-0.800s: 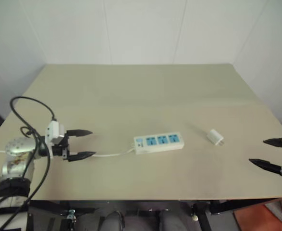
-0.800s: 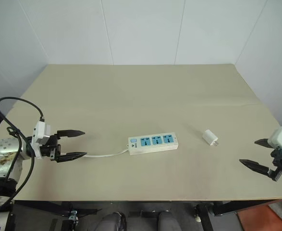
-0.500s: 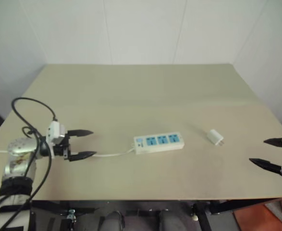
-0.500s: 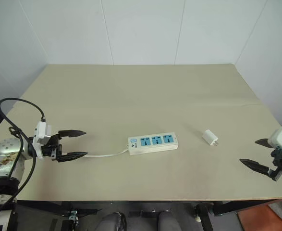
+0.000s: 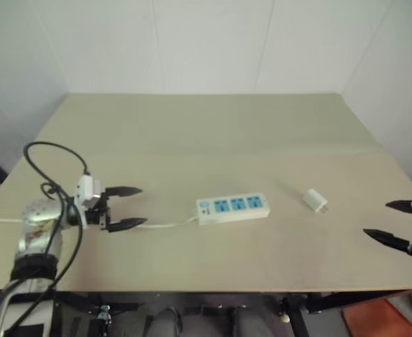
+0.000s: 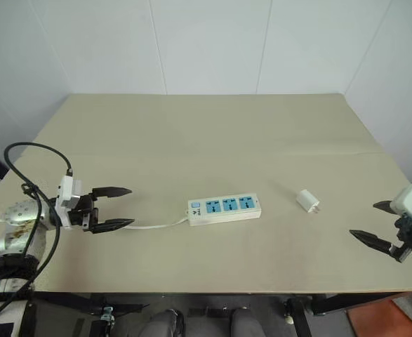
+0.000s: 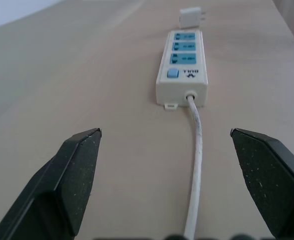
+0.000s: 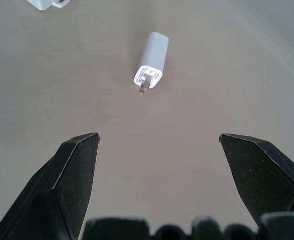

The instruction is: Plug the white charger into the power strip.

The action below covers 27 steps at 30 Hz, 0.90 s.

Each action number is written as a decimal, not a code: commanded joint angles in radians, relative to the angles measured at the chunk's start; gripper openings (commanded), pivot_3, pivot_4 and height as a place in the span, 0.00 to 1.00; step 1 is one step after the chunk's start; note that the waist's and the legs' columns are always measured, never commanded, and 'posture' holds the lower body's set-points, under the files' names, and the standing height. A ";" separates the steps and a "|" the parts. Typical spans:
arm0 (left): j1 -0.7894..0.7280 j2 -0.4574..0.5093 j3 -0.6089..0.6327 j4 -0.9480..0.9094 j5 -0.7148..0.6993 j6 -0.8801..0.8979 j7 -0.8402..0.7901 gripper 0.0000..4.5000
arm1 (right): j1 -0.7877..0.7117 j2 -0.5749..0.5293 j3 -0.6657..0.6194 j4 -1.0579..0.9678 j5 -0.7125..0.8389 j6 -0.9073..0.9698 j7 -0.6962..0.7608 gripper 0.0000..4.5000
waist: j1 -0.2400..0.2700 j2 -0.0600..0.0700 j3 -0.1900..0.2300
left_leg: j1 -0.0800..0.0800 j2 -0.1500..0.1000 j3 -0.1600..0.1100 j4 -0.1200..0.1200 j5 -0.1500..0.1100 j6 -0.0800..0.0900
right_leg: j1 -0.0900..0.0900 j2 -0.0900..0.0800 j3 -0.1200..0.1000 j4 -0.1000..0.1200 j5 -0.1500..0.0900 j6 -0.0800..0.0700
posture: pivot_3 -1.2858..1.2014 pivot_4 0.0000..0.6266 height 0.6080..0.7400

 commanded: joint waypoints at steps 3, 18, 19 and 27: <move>-0.119 -0.108 -0.094 0.092 0.024 -0.112 -0.056 1.00 | -0.059 0.009 0.013 -0.060 0.015 -0.003 -0.045 1.00 | 0.003 -0.001 0.000 | 0.000 0.000 0.000 0.000 0.000 0.000 | 0.000 0.000 0.000 0.000 0.000 0.000 | 0.52 0.24 1.00; -0.399 -0.343 -0.152 0.626 0.242 -0.420 0.037 1.00 | -0.046 0.087 0.001 -0.208 0.021 0.061 -0.122 1.00 | 0.010 -0.002 0.001 | -0.004 -0.002 -0.001 0.001 0.000 0.000 | -0.001 0.000 0.001 -0.001 0.001 0.002 | 0.52 0.24 1.00; -0.403 -0.346 -0.150 0.638 0.252 -0.423 0.047 1.00 | -0.042 0.091 -0.005 -0.213 0.022 0.067 -0.127 1.00 | 0.012 -0.002 0.001 | -0.004 -0.002 -0.001 0.001 0.000 0.000 | -0.001 0.000 0.001 -0.001 0.001 0.002 | 0.52 0.24 1.00; -0.425 -0.383 -0.148 0.684 0.320 -0.411 0.103 1.00 | -0.017 0.099 -0.026 -0.219 0.015 0.063 -0.134 1.00 | 0.017 -0.002 0.001 | -0.004 -0.002 -0.001 0.001 0.000 0.000 | -0.001 0.000 0.001 -0.001 0.001 0.002 | 0.52 0.24 1.00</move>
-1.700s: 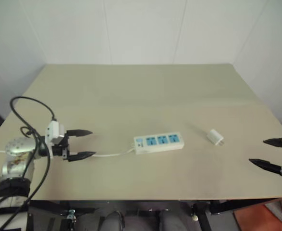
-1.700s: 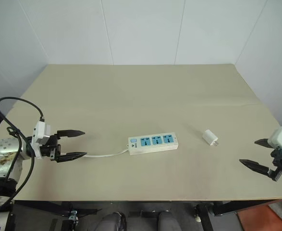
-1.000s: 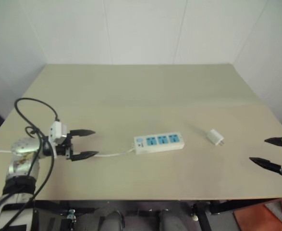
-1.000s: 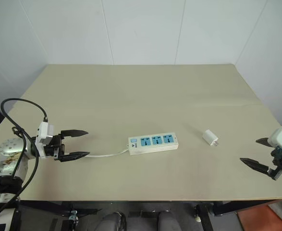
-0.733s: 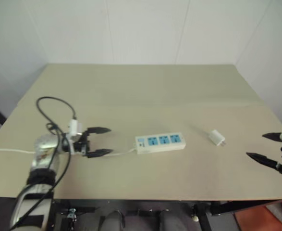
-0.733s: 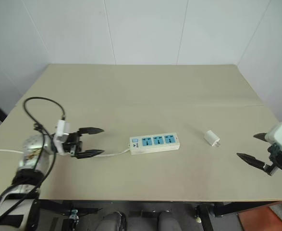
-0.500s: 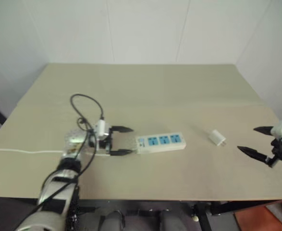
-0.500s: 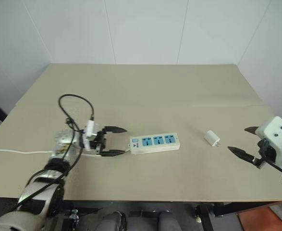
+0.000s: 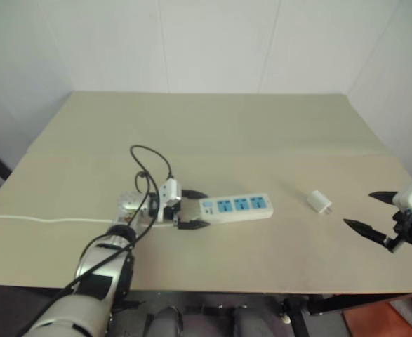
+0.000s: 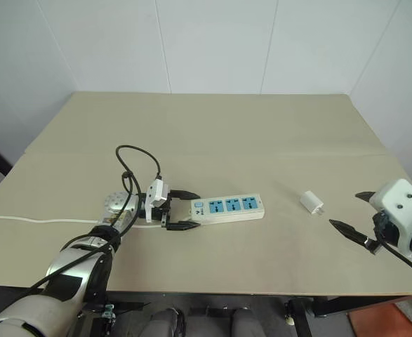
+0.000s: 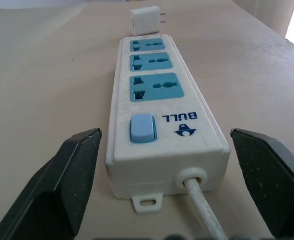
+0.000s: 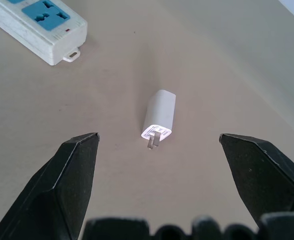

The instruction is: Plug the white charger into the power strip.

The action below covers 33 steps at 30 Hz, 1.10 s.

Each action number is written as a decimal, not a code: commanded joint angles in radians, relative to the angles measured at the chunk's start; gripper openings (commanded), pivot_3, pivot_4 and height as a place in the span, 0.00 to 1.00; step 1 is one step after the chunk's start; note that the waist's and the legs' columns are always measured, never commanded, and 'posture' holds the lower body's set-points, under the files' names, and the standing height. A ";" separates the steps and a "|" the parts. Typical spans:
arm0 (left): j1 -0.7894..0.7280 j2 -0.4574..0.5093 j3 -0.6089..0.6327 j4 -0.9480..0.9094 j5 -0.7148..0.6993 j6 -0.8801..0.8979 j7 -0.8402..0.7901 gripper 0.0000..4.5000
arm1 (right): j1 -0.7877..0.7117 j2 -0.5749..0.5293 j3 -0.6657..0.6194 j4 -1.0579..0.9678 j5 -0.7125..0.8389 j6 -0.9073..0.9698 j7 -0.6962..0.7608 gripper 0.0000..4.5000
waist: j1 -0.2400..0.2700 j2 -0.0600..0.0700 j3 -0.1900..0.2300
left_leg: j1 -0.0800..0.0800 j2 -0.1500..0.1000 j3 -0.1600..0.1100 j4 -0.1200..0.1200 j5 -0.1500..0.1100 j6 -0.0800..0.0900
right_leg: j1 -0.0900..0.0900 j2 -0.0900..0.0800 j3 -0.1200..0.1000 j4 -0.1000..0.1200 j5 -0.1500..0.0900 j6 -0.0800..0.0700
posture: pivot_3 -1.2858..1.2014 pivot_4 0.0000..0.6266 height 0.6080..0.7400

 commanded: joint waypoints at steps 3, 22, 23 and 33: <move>-0.029 -0.019 -0.001 0.014 0.055 -0.007 0.075 1.00 | -0.007 -0.003 -0.049 -0.015 0.005 -0.008 -0.018 1.00 | 0.000 0.000 0.000 | 0.000 0.000 0.000 0.000 0.000 0.000 | 0.000 0.000 0.000 0.000 0.000 0.000 | 0.52 0.24 1.00; 0.001 -0.055 0.046 0.016 0.054 0.022 0.098 0.91 | -0.035 -0.007 0.022 0.024 -0.024 -0.054 -0.033 1.00 | 0.001 0.000 0.000 | 0.000 0.000 0.000 0.000 0.000 0.000 | 0.000 0.000 0.000 0.000 0.000 0.000 | 0.52 0.24 1.00; 0.002 -0.053 0.041 0.016 0.061 0.020 0.097 0.86 | -0.036 -0.007 0.024 0.027 -0.026 -0.056 -0.033 1.00 | 0.001 0.000 0.000 | 0.000 0.000 0.000 0.000 0.000 0.000 | 0.000 0.000 0.000 0.000 0.000 0.000 | 0.52 0.24 1.00; 0.001 -0.056 0.021 0.009 0.082 0.018 0.074 0.73 | -0.096 -0.058 0.082 0.020 -0.013 0.015 -0.028 1.00 | -0.001 0.000 0.000 | 0.001 0.000 0.000 0.000 0.000 0.000 | 0.000 0.000 0.000 0.001 0.000 0.000 | 0.52 0.24 1.00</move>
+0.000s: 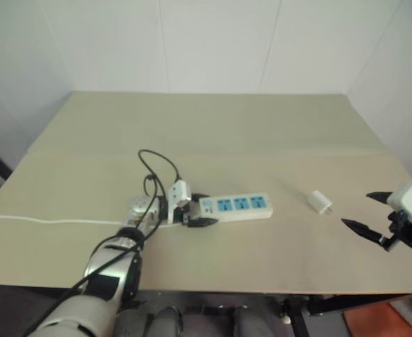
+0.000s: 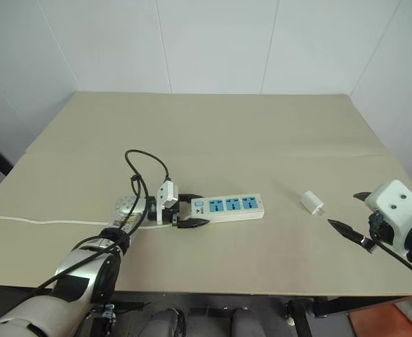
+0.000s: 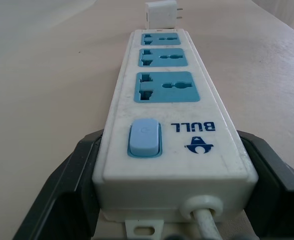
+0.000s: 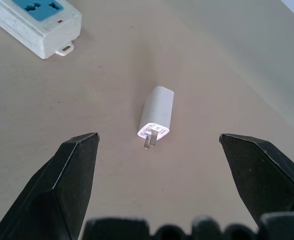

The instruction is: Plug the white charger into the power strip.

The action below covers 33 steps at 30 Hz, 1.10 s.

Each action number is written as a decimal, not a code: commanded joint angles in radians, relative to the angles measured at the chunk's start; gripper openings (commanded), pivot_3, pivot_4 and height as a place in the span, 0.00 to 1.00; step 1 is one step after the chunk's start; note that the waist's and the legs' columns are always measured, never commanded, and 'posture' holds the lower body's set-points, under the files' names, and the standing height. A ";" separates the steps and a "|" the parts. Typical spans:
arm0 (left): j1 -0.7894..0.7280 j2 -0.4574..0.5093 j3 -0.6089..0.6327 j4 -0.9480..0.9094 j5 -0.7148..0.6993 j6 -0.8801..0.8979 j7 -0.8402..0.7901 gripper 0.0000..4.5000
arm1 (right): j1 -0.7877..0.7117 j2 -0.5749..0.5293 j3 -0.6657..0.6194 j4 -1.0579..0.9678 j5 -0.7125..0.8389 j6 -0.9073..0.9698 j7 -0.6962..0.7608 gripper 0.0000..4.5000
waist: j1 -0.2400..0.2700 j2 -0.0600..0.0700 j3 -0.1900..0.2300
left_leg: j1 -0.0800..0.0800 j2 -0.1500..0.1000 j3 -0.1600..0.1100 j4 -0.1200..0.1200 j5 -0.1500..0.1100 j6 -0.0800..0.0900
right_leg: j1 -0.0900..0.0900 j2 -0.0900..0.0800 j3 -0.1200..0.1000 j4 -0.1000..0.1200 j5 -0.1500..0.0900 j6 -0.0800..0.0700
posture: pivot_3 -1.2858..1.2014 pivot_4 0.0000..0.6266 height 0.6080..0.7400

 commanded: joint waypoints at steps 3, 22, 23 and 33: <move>-0.012 0.000 -0.022 -0.019 0.021 0.006 -0.052 0.73 | -0.184 -0.165 0.119 -0.026 0.057 0.237 0.018 1.00 | -0.004 0.001 0.000 | 0.001 0.000 0.000 0.000 0.000 0.000 | 0.000 0.000 0.000 0.000 0.000 0.000 | 0.52 0.24 1.00; 0.036 -0.046 -0.009 -0.112 -0.047 0.059 -0.118 0.73 | -1.431 0.128 1.233 1.021 -0.359 0.545 0.293 1.00 | 0.011 0.003 -0.001 | -0.017 -0.001 -0.001 0.001 0.000 0.000 | -0.020 -0.002 -0.003 0.006 0.005 -0.009 | 0.52 0.24 1.00; 0.038 -0.046 -0.007 -0.113 -0.049 0.061 -0.115 0.73 | -1.444 0.147 1.232 1.073 -0.372 0.522 0.298 1.00 | 0.010 0.003 -0.001 | -0.017 -0.001 -0.001 0.001 0.000 0.000 | -0.020 -0.002 -0.003 0.006 0.005 -0.009 | 0.52 0.24 1.00; 0.044 -0.030 -0.024 -0.114 -0.034 0.059 -0.097 0.73 | -1.495 0.254 1.198 1.409 -0.489 0.381 0.323 1.00 | 0.002 0.004 -0.002 | -0.015 -0.001 -0.001 0.001 0.000 0.000 | -0.020 -0.001 -0.002 0.008 0.005 -0.009 | 0.52 0.24 1.00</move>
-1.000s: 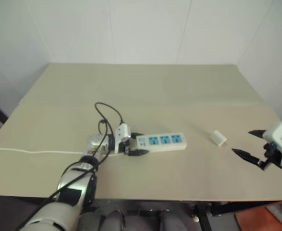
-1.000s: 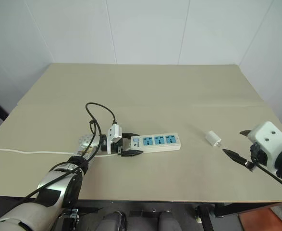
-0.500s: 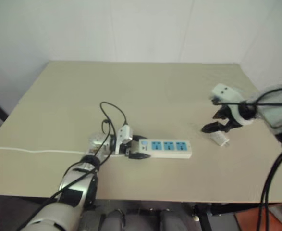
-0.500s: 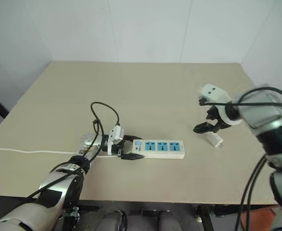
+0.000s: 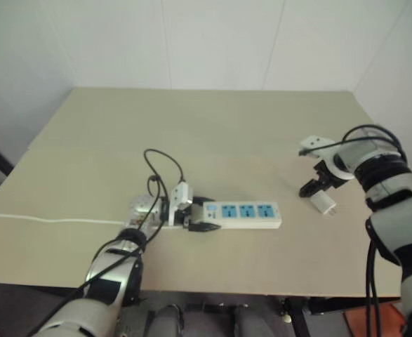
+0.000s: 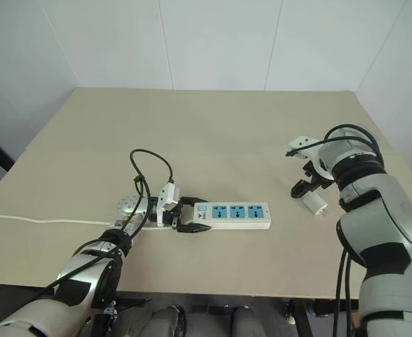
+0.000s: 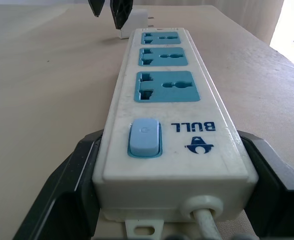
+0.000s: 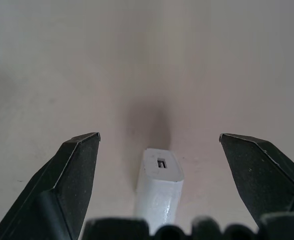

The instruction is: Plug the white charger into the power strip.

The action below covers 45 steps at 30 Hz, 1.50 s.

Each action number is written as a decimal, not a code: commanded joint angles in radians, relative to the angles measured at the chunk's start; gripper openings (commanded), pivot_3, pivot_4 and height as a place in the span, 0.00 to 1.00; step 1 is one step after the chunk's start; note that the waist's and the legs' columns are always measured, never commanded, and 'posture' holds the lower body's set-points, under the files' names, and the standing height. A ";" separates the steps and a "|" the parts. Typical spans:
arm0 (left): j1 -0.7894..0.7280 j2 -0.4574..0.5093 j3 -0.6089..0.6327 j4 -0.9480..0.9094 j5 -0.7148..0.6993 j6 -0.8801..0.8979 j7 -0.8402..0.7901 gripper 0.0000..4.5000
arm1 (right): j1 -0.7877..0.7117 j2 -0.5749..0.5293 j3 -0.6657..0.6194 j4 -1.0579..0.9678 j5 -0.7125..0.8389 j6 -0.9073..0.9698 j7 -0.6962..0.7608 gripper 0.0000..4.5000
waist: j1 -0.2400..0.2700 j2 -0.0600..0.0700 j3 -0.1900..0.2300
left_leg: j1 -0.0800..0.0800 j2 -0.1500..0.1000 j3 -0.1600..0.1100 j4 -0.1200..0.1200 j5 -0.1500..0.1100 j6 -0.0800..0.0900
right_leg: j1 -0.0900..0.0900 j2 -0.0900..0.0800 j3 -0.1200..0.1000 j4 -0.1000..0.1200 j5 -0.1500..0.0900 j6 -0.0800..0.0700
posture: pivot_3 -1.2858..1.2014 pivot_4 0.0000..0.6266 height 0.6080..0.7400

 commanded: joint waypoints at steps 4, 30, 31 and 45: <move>0.006 -0.002 -0.015 -0.003 0.010 -0.004 0.023 0.73 | -0.035 0.019 -0.064 0.095 -0.055 -0.041 0.009 1.00 | 0.000 0.001 0.000 | 0.001 0.000 0.000 0.000 0.000 -0.001 | 0.000 0.000 0.000 0.003 0.000 0.000 | 0.52 0.24 1.00; 0.027 0.014 -0.051 -0.006 0.027 -0.025 0.036 0.73 | -0.022 0.053 -0.155 0.162 -0.155 -0.044 0.042 0.81 | -0.008 0.004 -0.002 | 0.005 0.000 0.000 0.000 0.001 -0.001 | 0.002 0.000 0.001 0.005 0.000 0.000 | 0.52 0.24 1.00; 0.028 0.015 -0.051 -0.007 0.028 -0.025 0.036 0.73 | -0.021 0.055 -0.158 0.163 -0.158 -0.042 0.041 0.73 | -0.009 0.004 -0.002 | 0.005 0.000 0.000 0.000 0.001 -0.001 | 0.002 0.000 0.001 0.005 0.000 0.000 | 0.52 0.24 1.00; 0.023 0.033 -0.063 -0.025 0.028 -0.003 -0.007 0.73 | -0.032 0.019 -0.169 0.047 -0.185 -0.035 0.073 0.24 | -0.019 0.006 -0.003 | 0.005 0.000 0.000 0.000 0.001 -0.001 | 0.002 0.000 0.001 0.006 0.000 0.000 | 0.52 0.24 1.00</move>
